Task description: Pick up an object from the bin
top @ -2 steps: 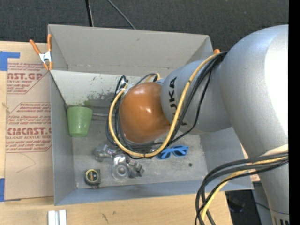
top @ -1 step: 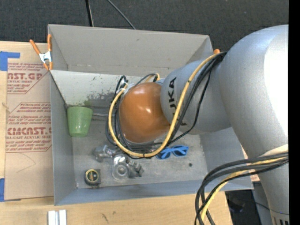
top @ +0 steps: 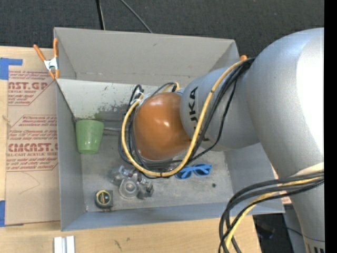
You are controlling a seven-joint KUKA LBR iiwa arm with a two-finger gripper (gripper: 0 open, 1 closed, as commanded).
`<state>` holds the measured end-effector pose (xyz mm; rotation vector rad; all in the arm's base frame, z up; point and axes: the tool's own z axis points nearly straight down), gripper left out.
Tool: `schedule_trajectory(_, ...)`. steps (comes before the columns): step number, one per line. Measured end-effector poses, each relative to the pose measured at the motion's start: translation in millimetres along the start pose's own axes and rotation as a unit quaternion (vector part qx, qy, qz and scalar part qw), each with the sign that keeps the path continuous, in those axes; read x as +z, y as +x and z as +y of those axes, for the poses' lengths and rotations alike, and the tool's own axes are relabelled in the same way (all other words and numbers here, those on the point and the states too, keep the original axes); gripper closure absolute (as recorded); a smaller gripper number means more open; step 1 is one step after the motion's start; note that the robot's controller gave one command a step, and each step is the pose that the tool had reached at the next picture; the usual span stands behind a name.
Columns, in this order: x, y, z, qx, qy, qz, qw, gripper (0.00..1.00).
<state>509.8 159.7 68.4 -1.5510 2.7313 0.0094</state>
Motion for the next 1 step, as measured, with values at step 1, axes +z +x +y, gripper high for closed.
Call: schedule_trajectory(1, -40.9, -1.6, 0.5, 0.0, 0.003, -0.0003, 1.0, 1.0)
